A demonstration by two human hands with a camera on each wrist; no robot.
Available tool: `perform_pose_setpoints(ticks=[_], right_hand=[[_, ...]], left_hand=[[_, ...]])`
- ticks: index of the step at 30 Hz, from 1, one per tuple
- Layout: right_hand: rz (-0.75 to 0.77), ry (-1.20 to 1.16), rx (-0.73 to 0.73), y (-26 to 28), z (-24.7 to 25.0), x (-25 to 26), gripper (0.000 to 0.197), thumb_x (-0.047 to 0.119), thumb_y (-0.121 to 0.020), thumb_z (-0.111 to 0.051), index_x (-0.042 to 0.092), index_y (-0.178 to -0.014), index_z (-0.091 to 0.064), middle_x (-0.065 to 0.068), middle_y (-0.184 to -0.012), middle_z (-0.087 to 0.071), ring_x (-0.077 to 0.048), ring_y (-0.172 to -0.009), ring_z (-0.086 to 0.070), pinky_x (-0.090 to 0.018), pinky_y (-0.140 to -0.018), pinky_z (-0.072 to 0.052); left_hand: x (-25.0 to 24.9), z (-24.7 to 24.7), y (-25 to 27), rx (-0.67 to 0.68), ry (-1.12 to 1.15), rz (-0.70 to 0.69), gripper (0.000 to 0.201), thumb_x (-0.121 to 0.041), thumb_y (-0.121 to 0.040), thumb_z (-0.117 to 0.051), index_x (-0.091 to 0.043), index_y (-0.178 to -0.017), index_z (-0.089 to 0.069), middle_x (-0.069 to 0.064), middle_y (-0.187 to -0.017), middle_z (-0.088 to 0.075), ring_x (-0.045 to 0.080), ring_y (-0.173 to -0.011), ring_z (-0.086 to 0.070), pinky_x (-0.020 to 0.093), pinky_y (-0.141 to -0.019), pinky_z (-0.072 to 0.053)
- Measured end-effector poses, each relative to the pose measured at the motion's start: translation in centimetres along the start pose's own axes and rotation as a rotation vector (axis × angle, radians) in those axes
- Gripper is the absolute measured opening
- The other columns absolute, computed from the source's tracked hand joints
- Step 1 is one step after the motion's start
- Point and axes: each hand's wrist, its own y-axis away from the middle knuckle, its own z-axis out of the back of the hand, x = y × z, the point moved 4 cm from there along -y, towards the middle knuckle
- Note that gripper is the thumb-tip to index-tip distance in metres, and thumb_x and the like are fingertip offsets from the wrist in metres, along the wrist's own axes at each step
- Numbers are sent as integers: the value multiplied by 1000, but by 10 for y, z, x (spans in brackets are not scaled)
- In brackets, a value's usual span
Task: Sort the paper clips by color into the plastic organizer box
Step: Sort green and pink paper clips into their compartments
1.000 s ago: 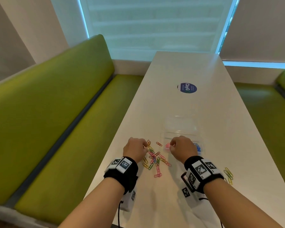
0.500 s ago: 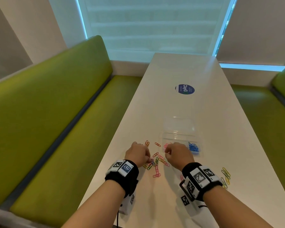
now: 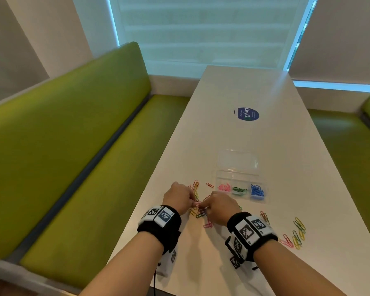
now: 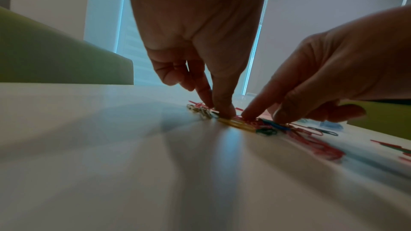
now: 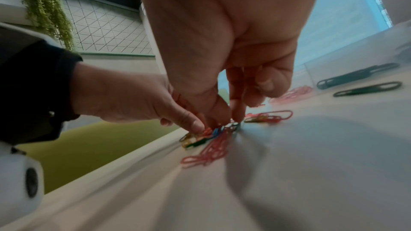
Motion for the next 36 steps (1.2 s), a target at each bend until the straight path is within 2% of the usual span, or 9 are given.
perform_pose_setpoints(ticks=[4, 10, 14, 17, 20, 23, 29, 33, 36], right_hand=[[-48, -5, -27, -3, 7, -5, 32, 25, -94, -49, 29, -124, -61, -1, -123, -55, -18, -112, -54, -32, -94, -46], [-69, -20, -39, -7, 6, -3, 29, 26, -96, -49, 29, -119, -64, -1, -125, -57, -19, -110, -57, -32, -93, -47], [-74, -10, -48, -5, 6, -8, 28, 25, -95, -50, 27, -120, -64, -1, -125, -57, -18, -111, -57, -31, -94, -48], [-80, -8, -63, -3, 8, -13, 31, 25, -94, -51, 25, -123, -61, -3, -128, -55, -19, -115, -55, -33, -97, -46], [-74, -12, -58, -2, 7, -14, 31, 25, -93, -53, 25, -123, -61, -3, -127, -55, -19, -115, -54, -33, -98, -46], [-71, -4, -22, -1, 4, -15, 31, 25, -91, -57, 26, -122, -62, -1, -129, -56, -18, -117, -53, -33, -99, -45], [-84, 2, -2, 2, 2, -23, 26, 24, -88, -62, 27, -113, -67, 5, -121, -63, -14, -111, -57, -33, -97, -49], [-93, 13, -22, 4, 6, -26, 20, 24, -89, -60, 25, -105, -70, 5, -116, -65, -13, -107, -58, -31, -94, -50], [-97, -23, -50, 3, 6, -21, 23, 27, -90, -59, 23, -111, -67, 3, -118, -65, -13, -107, -59, -32, -95, -50]], left_hand=[[-3, -2, -2, 6, -13, 17, 17, -30, -88, -63, -25, -102, -71, 5, -117, -54, 19, -105, -57, 29, -92, -46], [-7, 0, -4, 32, -24, 43, 18, -27, -88, -59, -23, -102, -70, 7, -120, -54, 21, -106, -58, 32, -95, -49], [-5, -1, -3, 42, -40, 59, 20, -25, -87, -58, -19, -101, -70, 8, -114, -60, 23, -106, -59, 33, -91, -51], [-6, -1, -3, 34, -36, 50, 17, -24, -86, -60, -17, -97, -71, 6, -108, -66, 22, -100, -62, 32, -86, -53], [-11, -1, -4, -1, -29, 9, 18, -27, -86, -60, -19, -97, -72, 2, -106, -68, 18, -101, -61, 31, -84, -52], [-14, -5, -4, -10, -37, 3, 20, -32, -86, -63, -19, -99, -72, 2, -108, -66, 17, -106, -58, 31, -88, -51], [-15, -8, -3, 14, -41, 20, 20, -27, -87, -62, -17, -100, -73, 2, -107, -69, 19, -101, -63, 30, -84, -52], [-13, -9, 0, 32, -30, 32, 20, -25, -87, -61, -16, -100, -72, 2, -107, -69, 20, -100, -63, 31, -84, -52], [-12, -8, 3, 23, -36, 33, 20, -25, -85, -60, -16, -100, -71, 3, -106, -69, 21, -100, -64, 31, -84, -52]])
